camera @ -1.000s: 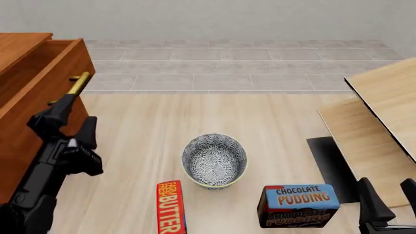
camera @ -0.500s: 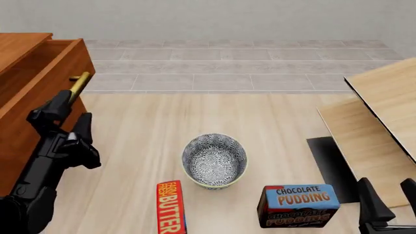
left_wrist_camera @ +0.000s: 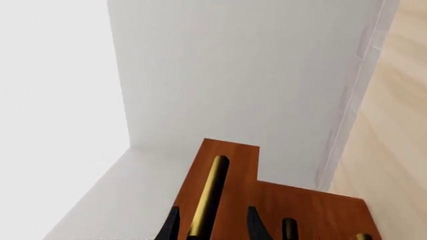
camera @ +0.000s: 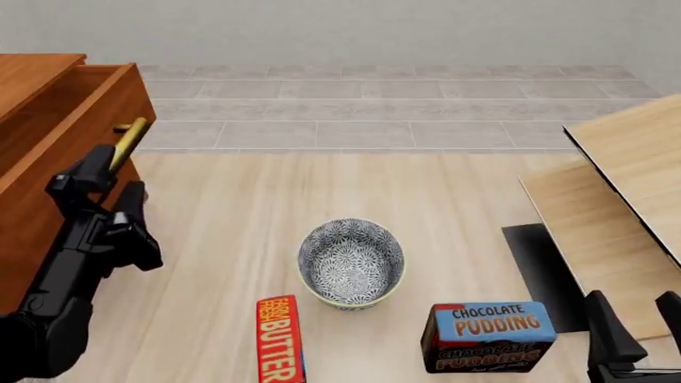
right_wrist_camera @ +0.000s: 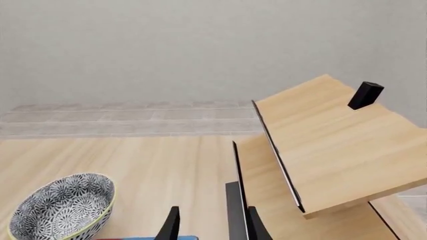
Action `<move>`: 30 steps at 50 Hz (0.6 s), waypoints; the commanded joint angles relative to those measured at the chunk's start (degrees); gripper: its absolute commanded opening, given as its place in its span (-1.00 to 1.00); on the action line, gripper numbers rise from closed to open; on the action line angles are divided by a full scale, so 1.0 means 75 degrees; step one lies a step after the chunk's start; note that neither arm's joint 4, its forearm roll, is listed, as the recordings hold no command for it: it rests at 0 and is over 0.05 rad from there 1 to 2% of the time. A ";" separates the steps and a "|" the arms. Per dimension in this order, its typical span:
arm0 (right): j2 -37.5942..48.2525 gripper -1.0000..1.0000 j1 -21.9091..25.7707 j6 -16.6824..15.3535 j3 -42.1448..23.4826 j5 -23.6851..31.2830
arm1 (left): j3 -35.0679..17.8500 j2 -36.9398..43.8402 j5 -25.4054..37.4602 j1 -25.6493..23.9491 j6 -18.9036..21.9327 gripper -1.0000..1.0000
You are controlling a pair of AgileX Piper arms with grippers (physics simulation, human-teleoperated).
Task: Close the top drawer of the cabinet.
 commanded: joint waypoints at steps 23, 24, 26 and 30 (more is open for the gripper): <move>0.0000 1.00 0.0016 0.0012 -0.0026 -0.0026 | -0.0032 0.0194 0.0000 0.0377 0.0215 1.00; 0.0000 1.00 0.0017 0.0013 -0.0024 -0.0024 | -0.0022 0.0192 0.0000 0.0382 0.0220 1.00; 0.0000 1.00 0.0015 0.0018 -0.0019 -0.0023 | -0.0002 0.0193 0.0000 0.0385 0.0210 1.00; 0.0000 1.00 0.0026 0.0023 -0.0013 -0.0024 | -0.0002 0.0211 0.0000 0.0398 0.0215 1.00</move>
